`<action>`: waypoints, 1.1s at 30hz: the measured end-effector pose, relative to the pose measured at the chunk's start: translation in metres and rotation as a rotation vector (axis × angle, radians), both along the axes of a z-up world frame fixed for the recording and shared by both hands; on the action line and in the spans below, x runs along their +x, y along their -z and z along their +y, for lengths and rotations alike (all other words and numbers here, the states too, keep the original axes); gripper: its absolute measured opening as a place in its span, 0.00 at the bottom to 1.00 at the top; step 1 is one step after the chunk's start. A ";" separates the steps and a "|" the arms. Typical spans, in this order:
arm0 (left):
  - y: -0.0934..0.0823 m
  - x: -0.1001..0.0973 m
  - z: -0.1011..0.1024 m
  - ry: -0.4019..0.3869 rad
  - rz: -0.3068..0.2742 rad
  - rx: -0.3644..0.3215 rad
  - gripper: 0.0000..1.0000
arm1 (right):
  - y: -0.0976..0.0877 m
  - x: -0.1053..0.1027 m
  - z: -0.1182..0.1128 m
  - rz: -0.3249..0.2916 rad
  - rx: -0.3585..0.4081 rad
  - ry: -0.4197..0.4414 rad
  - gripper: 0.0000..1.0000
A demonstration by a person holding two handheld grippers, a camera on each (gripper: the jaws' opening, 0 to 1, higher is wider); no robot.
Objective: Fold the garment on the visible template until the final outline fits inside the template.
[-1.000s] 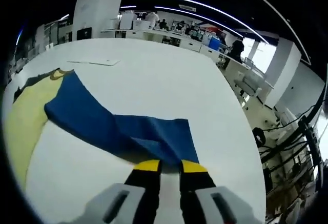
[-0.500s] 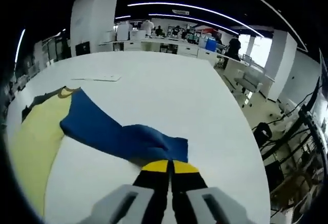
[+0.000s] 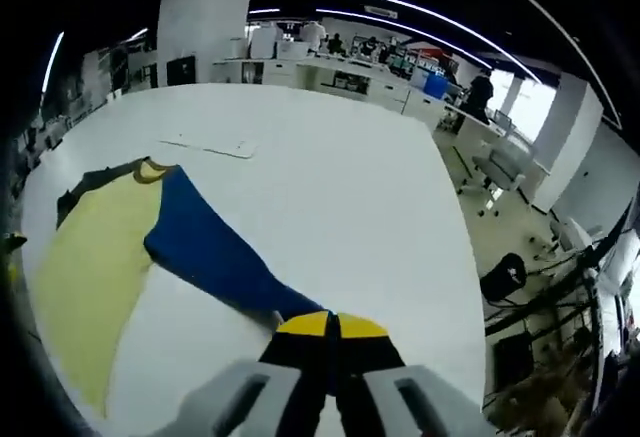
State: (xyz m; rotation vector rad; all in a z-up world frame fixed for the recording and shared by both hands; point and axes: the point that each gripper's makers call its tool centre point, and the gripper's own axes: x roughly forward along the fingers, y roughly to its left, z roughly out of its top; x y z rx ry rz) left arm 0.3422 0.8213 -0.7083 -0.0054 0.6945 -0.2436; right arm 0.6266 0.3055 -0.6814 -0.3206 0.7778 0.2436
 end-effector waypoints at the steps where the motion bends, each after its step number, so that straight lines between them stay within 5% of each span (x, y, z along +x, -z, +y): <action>1: 0.000 0.001 -0.001 0.002 0.000 0.000 0.74 | 0.002 0.006 -0.001 -0.005 -0.007 0.004 0.00; 5: -0.001 0.004 -0.005 0.014 -0.004 -0.003 0.74 | 0.018 0.040 -0.013 -0.020 -0.048 0.009 0.00; 17: -0.004 0.005 0.004 -0.010 -0.010 0.017 0.74 | 0.059 0.074 -0.026 0.013 0.000 0.112 0.00; 33: -0.008 0.007 0.008 -0.006 -0.009 0.023 0.76 | 0.074 0.065 -0.036 0.060 0.033 0.208 0.04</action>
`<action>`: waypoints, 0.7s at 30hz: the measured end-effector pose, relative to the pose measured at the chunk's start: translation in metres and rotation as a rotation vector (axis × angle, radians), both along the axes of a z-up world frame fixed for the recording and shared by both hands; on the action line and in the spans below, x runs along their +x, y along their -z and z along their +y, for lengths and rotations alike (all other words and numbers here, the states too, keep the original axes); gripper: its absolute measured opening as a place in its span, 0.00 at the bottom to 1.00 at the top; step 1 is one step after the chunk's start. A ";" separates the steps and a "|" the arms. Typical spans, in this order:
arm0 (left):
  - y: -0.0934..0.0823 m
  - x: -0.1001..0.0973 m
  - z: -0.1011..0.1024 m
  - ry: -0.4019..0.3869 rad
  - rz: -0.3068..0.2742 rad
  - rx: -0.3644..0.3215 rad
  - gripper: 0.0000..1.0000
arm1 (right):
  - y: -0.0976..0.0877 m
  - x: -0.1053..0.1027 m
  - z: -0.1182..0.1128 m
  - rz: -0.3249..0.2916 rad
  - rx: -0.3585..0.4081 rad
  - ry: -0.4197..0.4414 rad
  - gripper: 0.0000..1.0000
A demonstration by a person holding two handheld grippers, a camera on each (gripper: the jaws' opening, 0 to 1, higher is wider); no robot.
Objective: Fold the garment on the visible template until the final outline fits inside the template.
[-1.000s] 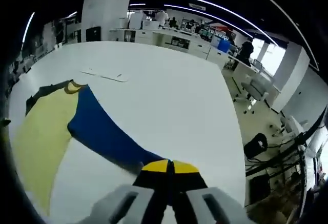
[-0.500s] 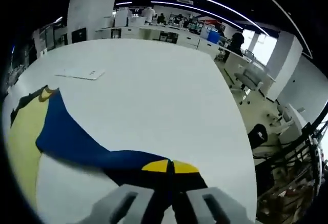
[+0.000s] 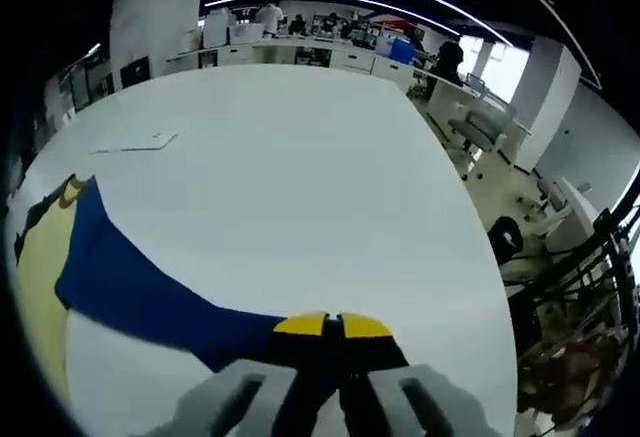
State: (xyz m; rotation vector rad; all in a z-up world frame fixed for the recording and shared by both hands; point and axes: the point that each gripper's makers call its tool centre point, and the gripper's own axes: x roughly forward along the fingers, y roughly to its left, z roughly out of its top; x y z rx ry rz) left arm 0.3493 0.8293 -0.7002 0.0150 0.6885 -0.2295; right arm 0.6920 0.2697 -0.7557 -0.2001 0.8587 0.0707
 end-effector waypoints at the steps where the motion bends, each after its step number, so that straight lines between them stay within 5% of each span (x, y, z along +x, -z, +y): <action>1: -0.003 0.000 0.001 -0.003 -0.004 0.000 0.76 | -0.001 0.003 -0.003 -0.008 0.013 0.021 0.08; 11: -0.003 0.002 0.000 -0.002 -0.022 -0.008 0.76 | -0.004 -0.016 -0.001 0.019 0.132 0.128 0.37; 21: -0.006 0.004 0.000 0.008 -0.036 -0.014 0.77 | 0.004 -0.052 0.008 0.065 0.239 0.205 0.37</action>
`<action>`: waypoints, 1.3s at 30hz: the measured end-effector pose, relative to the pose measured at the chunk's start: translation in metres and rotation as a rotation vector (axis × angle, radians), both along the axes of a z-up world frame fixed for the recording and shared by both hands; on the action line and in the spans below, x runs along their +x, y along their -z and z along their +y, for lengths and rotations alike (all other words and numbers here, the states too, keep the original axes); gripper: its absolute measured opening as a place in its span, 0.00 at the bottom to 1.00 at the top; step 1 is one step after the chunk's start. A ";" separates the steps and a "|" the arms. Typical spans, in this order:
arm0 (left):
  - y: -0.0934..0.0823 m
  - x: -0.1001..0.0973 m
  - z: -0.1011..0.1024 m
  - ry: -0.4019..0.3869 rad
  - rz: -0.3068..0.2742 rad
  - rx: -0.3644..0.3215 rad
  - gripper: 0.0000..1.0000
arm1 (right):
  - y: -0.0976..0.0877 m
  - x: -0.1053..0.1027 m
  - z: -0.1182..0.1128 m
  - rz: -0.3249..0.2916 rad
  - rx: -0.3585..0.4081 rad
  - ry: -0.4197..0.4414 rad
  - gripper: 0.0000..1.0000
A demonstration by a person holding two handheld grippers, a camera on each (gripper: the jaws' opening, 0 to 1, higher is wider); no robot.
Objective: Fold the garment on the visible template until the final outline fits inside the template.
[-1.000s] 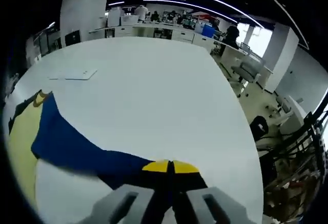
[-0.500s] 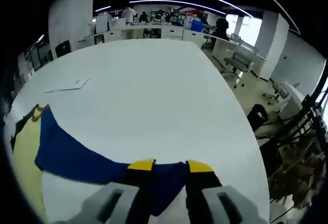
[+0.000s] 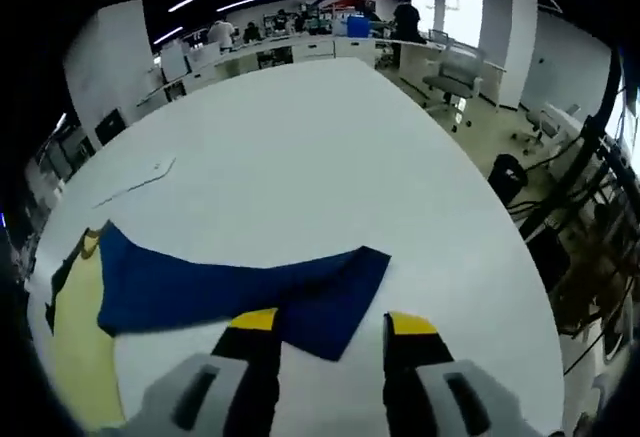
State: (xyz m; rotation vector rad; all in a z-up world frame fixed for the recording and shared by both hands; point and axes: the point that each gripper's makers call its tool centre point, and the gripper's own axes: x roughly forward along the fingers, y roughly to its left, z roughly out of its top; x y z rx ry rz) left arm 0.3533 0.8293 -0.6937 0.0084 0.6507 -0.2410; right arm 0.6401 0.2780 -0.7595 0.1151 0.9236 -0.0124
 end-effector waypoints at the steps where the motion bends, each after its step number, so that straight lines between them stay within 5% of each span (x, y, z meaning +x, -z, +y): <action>1: 0.000 0.000 0.000 -0.001 0.001 0.001 0.78 | 0.001 -0.002 0.000 0.005 0.005 0.004 0.36; 8: 0.000 -0.004 0.003 0.002 0.014 0.004 0.79 | 0.011 -0.003 -0.006 0.009 -0.047 0.083 0.22; 18: -0.003 -0.005 0.001 0.010 0.019 0.015 0.80 | 0.015 0.000 -0.007 0.024 -0.080 0.148 0.20; 24: -0.012 -0.005 -0.001 0.024 0.009 0.017 0.82 | 0.016 -0.002 -0.010 0.011 -0.076 0.179 0.04; 36: -0.015 -0.005 -0.007 0.063 0.018 0.012 0.82 | 0.007 -0.017 -0.006 0.037 -0.010 0.161 0.00; 39: -0.018 -0.004 -0.007 0.053 0.015 0.001 0.82 | -0.002 -0.024 -0.004 0.038 -0.023 0.101 0.00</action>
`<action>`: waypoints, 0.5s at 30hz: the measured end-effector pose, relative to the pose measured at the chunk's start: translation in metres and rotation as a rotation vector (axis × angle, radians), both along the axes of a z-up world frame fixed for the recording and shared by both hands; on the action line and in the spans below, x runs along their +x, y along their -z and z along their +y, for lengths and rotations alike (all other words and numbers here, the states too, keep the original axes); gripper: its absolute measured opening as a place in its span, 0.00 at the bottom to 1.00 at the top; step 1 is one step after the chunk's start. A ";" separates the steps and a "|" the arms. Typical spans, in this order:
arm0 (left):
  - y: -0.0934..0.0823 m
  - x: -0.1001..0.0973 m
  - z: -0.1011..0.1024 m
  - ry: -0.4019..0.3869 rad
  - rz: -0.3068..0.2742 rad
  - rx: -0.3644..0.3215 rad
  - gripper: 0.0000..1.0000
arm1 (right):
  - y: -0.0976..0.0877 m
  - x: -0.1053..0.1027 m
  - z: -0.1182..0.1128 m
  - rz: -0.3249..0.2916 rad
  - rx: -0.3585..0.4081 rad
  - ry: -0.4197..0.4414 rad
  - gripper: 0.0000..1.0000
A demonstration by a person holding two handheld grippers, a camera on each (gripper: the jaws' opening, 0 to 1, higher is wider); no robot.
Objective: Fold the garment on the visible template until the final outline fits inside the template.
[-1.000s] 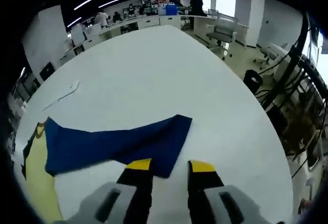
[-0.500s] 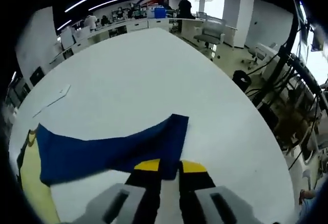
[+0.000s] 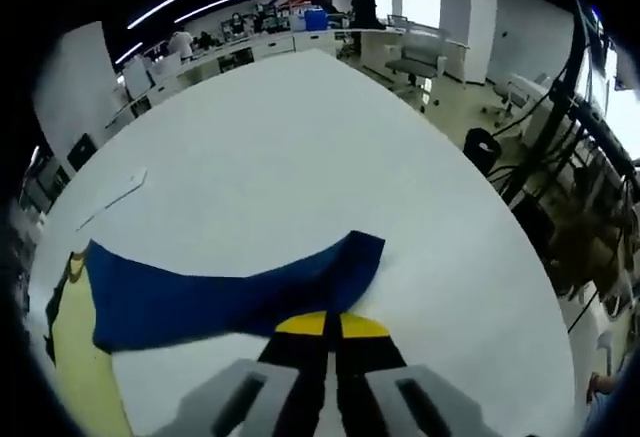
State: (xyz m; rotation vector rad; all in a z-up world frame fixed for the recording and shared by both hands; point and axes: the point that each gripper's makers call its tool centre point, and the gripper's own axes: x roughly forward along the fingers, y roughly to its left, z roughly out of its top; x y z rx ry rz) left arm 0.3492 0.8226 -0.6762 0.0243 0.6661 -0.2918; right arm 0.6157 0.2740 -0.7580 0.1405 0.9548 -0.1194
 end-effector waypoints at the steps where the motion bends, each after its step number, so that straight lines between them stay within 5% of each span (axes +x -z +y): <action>1: -0.001 0.001 0.000 0.000 -0.004 0.000 0.82 | -0.002 -0.001 0.000 0.000 0.012 -0.003 0.00; 5: -0.002 0.001 -0.001 0.000 0.000 -0.018 0.81 | -0.010 -0.014 0.011 0.042 0.093 -0.072 0.00; 15: -0.002 0.000 -0.008 0.022 0.001 -0.009 0.82 | -0.028 -0.023 -0.003 0.054 0.075 -0.123 0.00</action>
